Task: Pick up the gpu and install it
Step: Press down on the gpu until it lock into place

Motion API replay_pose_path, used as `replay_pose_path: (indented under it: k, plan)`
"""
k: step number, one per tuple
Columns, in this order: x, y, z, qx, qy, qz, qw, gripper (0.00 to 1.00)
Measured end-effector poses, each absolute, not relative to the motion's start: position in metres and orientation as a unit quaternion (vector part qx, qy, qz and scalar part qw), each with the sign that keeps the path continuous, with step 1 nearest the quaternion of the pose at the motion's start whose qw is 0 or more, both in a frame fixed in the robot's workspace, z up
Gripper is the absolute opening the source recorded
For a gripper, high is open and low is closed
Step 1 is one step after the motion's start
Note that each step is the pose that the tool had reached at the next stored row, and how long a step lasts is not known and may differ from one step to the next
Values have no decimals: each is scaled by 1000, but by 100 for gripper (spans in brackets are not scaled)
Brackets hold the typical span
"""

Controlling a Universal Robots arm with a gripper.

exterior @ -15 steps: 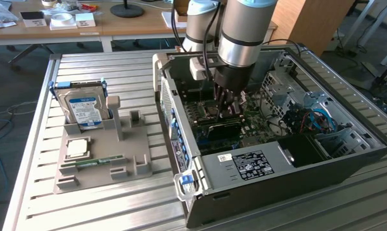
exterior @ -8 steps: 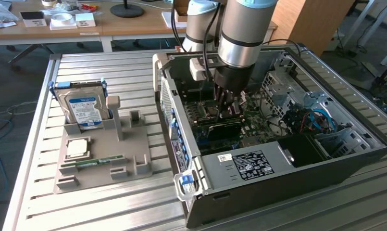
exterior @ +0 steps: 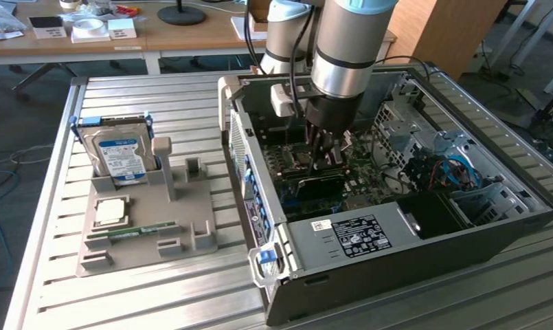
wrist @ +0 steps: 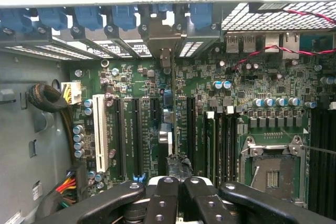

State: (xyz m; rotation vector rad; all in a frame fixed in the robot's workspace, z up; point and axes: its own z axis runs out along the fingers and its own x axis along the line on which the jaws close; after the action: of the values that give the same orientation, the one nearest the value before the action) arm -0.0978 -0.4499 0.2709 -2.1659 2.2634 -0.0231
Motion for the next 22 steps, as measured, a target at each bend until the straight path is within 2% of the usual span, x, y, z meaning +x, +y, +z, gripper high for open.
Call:
replay_pose_path:
  k: [22]
  plan:
    - [-98, -451, 269, -691, 722, -7, 4, 11]
